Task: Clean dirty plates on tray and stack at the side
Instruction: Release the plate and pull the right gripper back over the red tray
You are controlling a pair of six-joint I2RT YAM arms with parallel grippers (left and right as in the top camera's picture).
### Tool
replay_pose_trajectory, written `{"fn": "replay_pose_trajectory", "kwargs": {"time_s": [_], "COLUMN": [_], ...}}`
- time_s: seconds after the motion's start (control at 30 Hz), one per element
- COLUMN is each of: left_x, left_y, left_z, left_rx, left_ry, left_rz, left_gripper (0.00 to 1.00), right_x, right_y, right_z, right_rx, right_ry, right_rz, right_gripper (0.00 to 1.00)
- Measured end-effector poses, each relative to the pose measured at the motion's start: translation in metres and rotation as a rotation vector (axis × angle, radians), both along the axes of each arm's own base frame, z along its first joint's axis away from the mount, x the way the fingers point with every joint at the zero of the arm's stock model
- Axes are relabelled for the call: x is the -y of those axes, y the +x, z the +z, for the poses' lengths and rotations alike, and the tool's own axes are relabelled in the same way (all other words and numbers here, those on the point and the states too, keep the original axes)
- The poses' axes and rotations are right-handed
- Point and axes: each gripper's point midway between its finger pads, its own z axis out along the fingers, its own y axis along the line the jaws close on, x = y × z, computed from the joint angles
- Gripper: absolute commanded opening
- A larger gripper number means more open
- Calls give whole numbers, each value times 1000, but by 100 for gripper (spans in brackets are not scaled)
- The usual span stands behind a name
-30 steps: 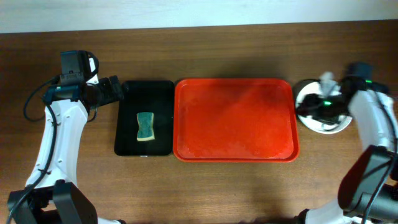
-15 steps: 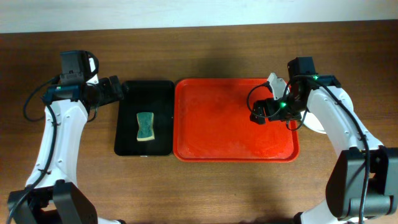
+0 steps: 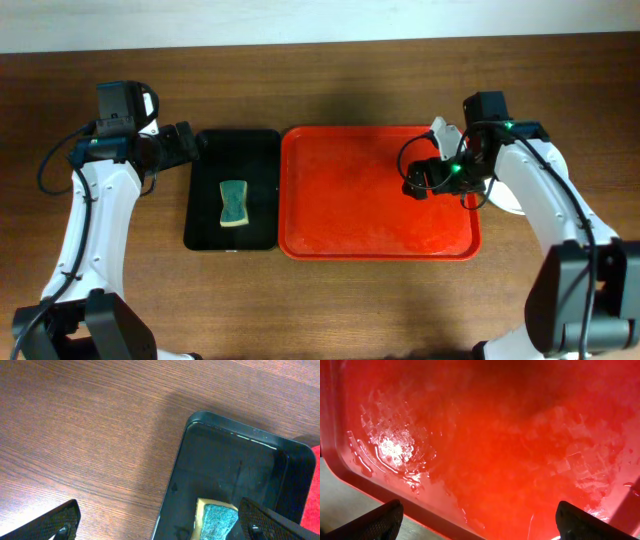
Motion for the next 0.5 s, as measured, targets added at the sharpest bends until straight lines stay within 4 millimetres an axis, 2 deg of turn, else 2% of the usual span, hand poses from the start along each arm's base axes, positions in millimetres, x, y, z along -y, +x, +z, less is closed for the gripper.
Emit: {"fn": "replay_pose_trajectory", "kwargs": {"time_s": [0.1, 0.2, 0.3, 0.37, 0.43, 0.5], "left_x": [0, 0, 0, 0, 0, 0], "left_y": [0, 0, 0, 0, 0, 0], "left_z": [0, 0, 0, 0, 0, 0], "left_rx": [0, 0, 0, 0, 0, 0], "left_ry": [0, 0, 0, 0, 0, 0], "left_rz": [0, 0, 0, 0, 0, 0], "left_gripper": [99, 99, 99, 99, 99, 99], "right_x": [0, 0, 1, 1, 2, 5], "right_y": [-1, -12, -43, -75, -110, -138], "right_z": [39, 110, 183, 230, 267, 290], "right_rx": [119, 344, 591, 765, 929, 1047], "right_ry": [2, 5, 9, 12, 9, -2], "right_rz": [0, 0, 0, 0, 0, -5], "right_gripper": [99, 98, 98, 98, 98, 98]}}
